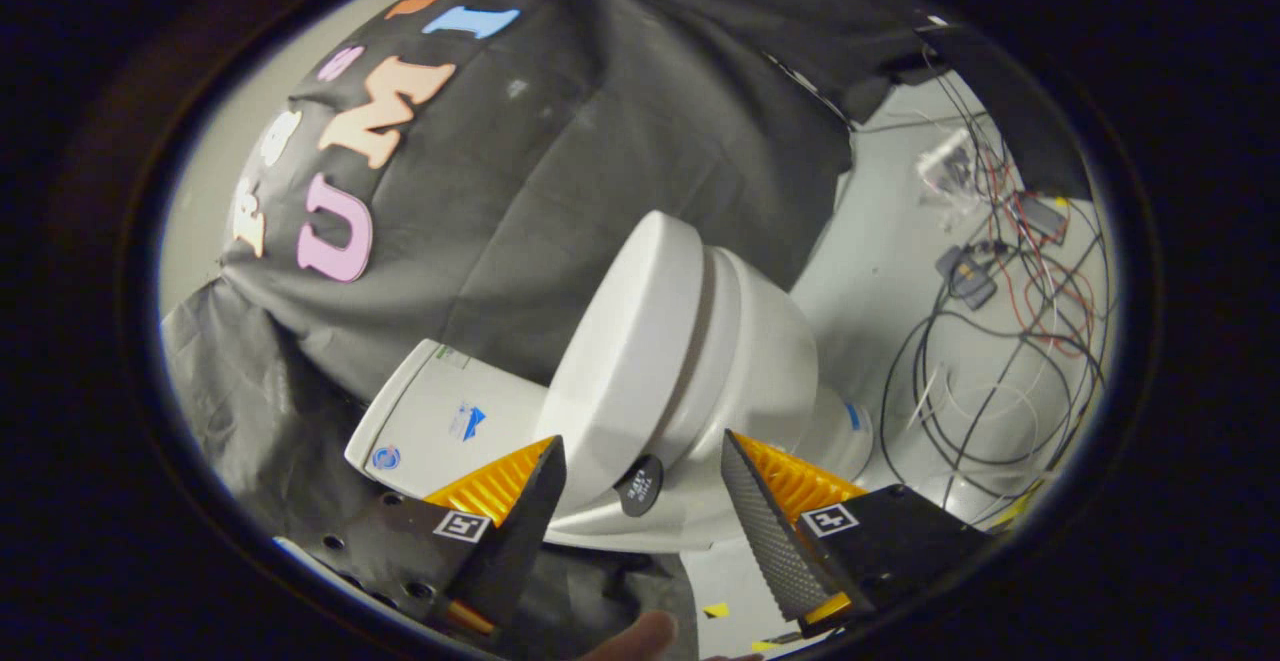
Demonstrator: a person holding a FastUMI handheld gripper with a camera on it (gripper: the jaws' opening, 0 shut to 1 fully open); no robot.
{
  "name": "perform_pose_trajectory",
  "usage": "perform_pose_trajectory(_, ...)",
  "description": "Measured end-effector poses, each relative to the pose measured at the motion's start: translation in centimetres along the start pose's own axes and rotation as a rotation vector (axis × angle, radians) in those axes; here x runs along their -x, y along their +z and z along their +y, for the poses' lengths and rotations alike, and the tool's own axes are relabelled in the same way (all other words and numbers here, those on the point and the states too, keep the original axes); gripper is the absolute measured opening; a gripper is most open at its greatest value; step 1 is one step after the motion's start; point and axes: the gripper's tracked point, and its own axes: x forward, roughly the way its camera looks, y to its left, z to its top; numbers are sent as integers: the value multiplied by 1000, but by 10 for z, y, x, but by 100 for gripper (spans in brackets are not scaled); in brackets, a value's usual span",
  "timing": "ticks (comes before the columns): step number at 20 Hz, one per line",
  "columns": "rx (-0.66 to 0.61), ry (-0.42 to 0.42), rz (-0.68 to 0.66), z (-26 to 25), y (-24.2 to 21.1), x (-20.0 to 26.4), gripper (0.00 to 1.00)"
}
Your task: Open the toilet lid.
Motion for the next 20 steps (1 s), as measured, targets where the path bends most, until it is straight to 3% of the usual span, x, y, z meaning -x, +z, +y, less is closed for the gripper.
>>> perform_pose_trajectory(4, -37, 28, 61, 3, -14, -10, 93)
perform_pose_trajectory(9, -51, -9, 186, -1, -45, -23, 64)
perform_pose_trajectory(12, -80, 9, 211, 11, -44, -34, 45)
perform_pose_trajectory(15, -100, -30, 207, 11, -45, -32, 26)
perform_pose_trajectory(20, -137, -110, 137, 2, -40, -48, 27)
